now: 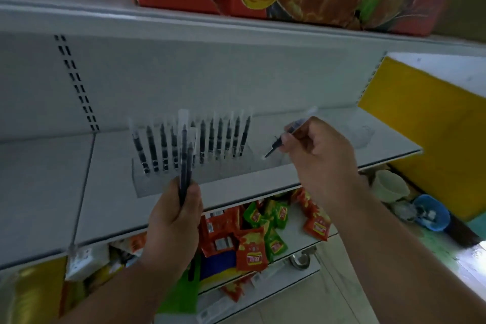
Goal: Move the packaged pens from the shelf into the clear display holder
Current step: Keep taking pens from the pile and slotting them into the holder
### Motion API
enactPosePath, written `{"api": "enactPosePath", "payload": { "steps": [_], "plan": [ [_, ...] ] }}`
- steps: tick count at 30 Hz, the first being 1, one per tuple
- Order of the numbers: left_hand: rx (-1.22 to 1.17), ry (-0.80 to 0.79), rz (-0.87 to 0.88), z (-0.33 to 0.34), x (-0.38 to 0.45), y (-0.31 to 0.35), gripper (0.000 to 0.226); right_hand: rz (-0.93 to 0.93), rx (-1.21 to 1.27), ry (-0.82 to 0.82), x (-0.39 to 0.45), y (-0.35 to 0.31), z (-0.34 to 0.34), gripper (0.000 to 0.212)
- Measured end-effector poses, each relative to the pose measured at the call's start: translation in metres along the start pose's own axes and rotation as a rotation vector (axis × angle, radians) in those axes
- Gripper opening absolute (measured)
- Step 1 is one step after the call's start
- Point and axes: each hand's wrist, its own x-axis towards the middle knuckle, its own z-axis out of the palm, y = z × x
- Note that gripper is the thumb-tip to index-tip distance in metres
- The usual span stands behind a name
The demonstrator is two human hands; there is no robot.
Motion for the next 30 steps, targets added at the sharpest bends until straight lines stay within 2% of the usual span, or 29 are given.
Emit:
{"api": "enactPosePath", "payload": {
  "steps": [5, 11, 22, 30],
  "plan": [
    [-0.055, 0.148, -0.007, 0.043, -0.007, -0.007, 0.028, -0.091, 0.034, -0.163, 0.058, 0.034, 0.0, 0.006],
    [0.008, 0.324, 0.001, 0.066, -0.008, -0.008, 0.027, -0.185, -0.08, -0.348, 0.101, 0.05, 0.024, 0.014],
    [0.117, 0.367, 0.011, 0.071, 0.0, -0.003, 0.027, -0.221, -0.116, -0.413, 0.126, 0.056, 0.04, 0.02],
    [0.06, 0.347, 0.004, 0.066, 0.008, -0.001, 0.02, -0.199, -0.141, -0.469, 0.123, 0.066, 0.048, 0.021]
  ]
}}
